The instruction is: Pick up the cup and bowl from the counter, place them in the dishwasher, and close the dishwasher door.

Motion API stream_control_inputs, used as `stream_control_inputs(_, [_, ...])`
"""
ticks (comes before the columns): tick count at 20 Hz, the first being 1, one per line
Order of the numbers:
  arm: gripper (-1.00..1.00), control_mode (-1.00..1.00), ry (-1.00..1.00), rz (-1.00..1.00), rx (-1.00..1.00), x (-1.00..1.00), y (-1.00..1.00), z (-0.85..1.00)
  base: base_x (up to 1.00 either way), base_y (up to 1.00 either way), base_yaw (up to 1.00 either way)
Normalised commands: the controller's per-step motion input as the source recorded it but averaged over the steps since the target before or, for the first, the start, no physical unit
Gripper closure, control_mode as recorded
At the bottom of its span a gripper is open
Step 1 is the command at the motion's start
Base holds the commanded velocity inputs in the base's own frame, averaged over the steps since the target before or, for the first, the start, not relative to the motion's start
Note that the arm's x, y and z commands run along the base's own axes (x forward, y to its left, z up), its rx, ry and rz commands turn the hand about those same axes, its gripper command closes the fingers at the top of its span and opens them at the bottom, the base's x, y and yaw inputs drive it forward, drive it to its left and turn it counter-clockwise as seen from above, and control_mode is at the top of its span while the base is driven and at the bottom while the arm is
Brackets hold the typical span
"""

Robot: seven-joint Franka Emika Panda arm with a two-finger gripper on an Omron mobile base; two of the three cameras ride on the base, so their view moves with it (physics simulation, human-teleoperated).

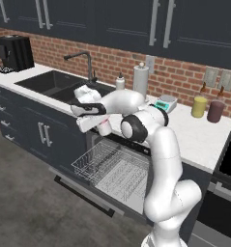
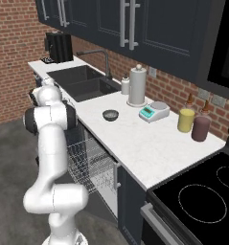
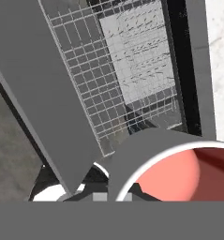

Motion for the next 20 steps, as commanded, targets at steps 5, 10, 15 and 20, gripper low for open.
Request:
stream_control_inputs(5, [1.0,-1.0,-0.03,-0.28,-0.01,-0.95,0.21,-0.22,0.0,0.0,0.0])
stream_control_inputs(10, [1.0,-1.0,-0.02,-0.31,0.0,-0.39,0.03,-0.61,0.0,0.0,0.0])
stream_control_inputs(15, [1.0,-1.0,-0.13,-0.23,0.0,0.01,0.0,-0.42,0.0,0.0,0.0])
stream_control_inputs(20, [1.0,-1.0,-0.16,-0.18,-0.02,0.06,0.0,-0.33,0.0,0.0,0.0])
